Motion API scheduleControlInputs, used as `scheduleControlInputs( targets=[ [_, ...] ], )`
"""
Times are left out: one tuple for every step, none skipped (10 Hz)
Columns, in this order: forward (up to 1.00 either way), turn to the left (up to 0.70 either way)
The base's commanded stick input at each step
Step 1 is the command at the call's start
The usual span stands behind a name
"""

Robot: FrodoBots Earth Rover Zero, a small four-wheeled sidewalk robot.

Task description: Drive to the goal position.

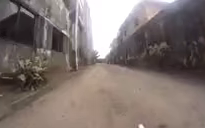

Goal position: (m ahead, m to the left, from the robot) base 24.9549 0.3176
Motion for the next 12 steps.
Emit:
scheduleControlInputs(
  targets=[
    [1.0,0.0],
    [1.0,0.0],
    [1.0,0.0],
    [1.0,0.0],
    [1.0,0.0],
    [1.0,0.0],
    [1.0,0.0],
    [1.0,0.0],
    [1.0,0.0],
    [1.0,0.0],
    [1.0,0.0],
    [1.0,0.0]
  ],
)
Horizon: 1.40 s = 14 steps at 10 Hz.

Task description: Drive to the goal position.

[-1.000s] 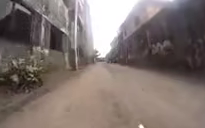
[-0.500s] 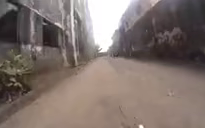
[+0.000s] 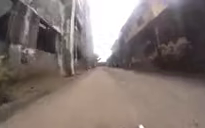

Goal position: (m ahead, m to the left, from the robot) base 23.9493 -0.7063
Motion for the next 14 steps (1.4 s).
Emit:
scheduleControlInputs(
  targets=[
    [1.0,0.0],
    [1.0,0.0],
    [1.0,0.0],
    [1.0,0.0],
    [1.0,-0.26],
    [1.0,-0.1],
    [1.0,0.0],
    [1.0,0.0],
    [1.0,0.0],
    [1.0,0.0],
    [1.0,0.0],
    [1.0,0.0],
    [1.0,0.0],
    [1.0,0.0]
  ],
)
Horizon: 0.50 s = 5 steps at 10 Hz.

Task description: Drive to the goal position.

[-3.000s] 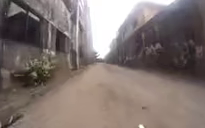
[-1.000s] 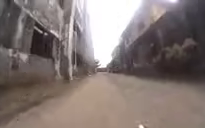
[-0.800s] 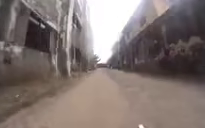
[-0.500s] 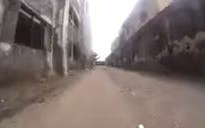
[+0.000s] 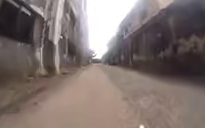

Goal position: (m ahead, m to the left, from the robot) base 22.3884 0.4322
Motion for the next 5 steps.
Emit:
scheduleControlInputs(
  targets=[
    [1.0,0.0],
    [1.0,0.0],
    [1.0,0.0],
    [1.0,0.0],
    [1.0,0.0]
  ],
)
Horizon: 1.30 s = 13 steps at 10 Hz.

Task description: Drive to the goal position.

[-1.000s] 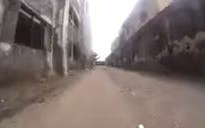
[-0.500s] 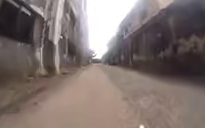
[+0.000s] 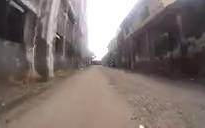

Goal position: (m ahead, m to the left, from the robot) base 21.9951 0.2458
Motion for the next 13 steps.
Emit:
scheduleControlInputs(
  targets=[
    [1.0,0.0],
    [1.0,0.0],
    [1.0,0.0],
    [1.0,0.0],
    [1.0,0.0],
    [1.0,0.0],
    [1.0,0.0],
    [1.0,0.0],
    [1.0,0.0],
    [1.0,0.0],
    [1.0,0.0],
    [1.0,0.0],
    [1.0,0.0]
  ],
)
